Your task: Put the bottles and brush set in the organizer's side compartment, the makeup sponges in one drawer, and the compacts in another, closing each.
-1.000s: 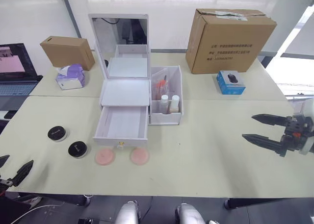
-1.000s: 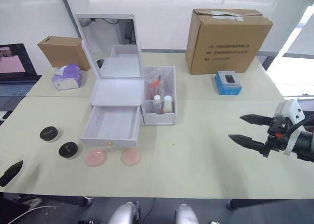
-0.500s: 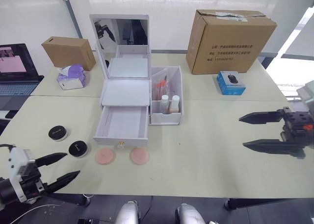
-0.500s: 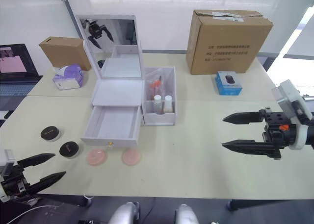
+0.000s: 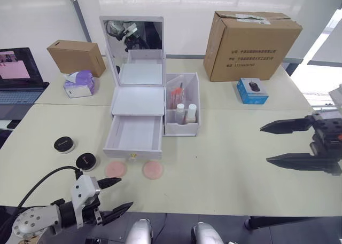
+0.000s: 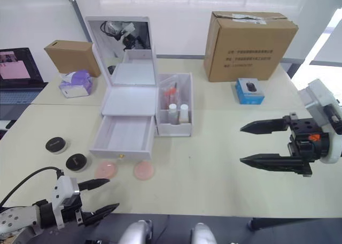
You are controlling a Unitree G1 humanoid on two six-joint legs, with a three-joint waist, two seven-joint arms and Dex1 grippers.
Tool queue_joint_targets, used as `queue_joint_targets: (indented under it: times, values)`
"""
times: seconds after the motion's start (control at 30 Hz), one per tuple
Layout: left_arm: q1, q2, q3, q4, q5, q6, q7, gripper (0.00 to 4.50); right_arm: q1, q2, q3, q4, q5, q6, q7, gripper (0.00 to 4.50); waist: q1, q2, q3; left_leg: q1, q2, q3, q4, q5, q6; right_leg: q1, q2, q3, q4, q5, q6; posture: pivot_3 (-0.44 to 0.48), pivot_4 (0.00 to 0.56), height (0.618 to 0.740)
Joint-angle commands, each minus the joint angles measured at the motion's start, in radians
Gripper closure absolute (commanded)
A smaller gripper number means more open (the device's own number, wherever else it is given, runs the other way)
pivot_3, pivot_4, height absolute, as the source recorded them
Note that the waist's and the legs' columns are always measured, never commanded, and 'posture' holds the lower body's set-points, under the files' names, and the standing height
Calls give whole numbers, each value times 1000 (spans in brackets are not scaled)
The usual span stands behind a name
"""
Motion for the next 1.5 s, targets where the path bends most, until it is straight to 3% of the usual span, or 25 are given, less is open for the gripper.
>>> queue_joint_targets:
  times: [0.03,0.27,0.33,0.6,1.1,1.5]
  values:
    - [-50,-52,-88,-37,19,16,69,32,8,-27,-83,-54,50,65,-24,0,7,1,-1,0,-1,0,1,0,0,0,-1,0,0,0,0,0,150,740]
    - [-176,-137,-255,2,131,28,185,32,-28,-61,-86,-66,99,118,-64,0,13,1,-1,-2,-1,0,2,0,0,1,0,0,0,0,1,0,150,740]
    - [-196,-157,-293,16,152,36,210,32,-40,-76,-81,-62,109,132,-67,0,13,2,-2,-1,-1,0,2,4,8,1,0,1,0,0,1,0,150,740]
    - [-224,-185,-366,119,206,22,249,32,-83,-127,-75,-51,147,174,-80,0,14,6,-4,-1,-1,0,3,5,8,2,-1,1,0,-1,2,0,150,740]
    - [-286,-292,-374,112,245,5,390,32,-79,-135,-78,-41,120,185,-58,0,14,7,-5,-1,-2,0,3,5,9,3,-1,1,1,-1,3,0,150,740]
    - [-200,-246,-335,43,248,-11,376,32,-114,-119,14,-29,110,127,-60,0,12,7,-5,-1,-2,0,3,5,9,2,-1,2,2,-1,3,0,150,740]
